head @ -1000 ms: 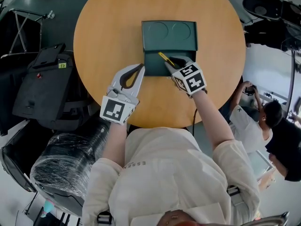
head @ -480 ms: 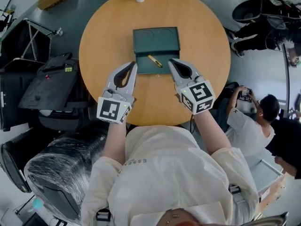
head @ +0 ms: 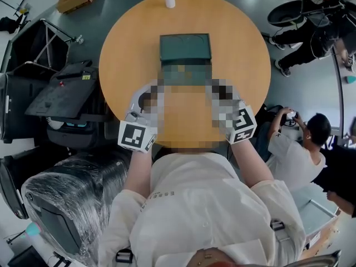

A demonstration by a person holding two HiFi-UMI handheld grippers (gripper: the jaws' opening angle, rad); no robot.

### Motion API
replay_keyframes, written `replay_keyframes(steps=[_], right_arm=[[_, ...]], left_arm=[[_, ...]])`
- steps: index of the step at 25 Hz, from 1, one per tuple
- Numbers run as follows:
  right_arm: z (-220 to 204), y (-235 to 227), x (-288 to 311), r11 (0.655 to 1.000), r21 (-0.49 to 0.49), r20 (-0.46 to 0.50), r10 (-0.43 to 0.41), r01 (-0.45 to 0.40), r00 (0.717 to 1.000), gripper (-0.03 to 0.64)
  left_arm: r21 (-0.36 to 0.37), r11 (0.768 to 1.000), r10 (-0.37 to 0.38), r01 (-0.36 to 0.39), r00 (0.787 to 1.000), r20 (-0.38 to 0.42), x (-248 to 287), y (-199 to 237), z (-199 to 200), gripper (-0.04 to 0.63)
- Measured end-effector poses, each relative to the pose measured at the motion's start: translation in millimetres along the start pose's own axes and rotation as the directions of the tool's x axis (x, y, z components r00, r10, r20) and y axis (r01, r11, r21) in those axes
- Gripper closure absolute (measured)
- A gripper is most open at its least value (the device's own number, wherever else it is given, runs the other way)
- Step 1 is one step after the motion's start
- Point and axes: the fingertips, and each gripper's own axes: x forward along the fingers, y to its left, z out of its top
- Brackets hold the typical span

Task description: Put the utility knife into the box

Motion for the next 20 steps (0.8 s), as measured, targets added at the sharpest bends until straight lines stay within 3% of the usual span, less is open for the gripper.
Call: replay_keyframes(steps=[10,20], right_arm=[[-12.7,40.8,-37.5,0.999,0.002,-0.001,-0.048,0.048,0.999,0.623],[-26.5,139.7,-102.7,0.994,-0.005,0.022,-0.106,0.106,0.994,0.623]], left_arm=[[-0.015,1.000,-0.024,0.024,1.000,0.002,-55.6,-23.2,-2.3,0.578],[-0.035,0.997,-0.074,0.074,0.997,0.013,-165.5,-58.9,-11.1,0.578]])
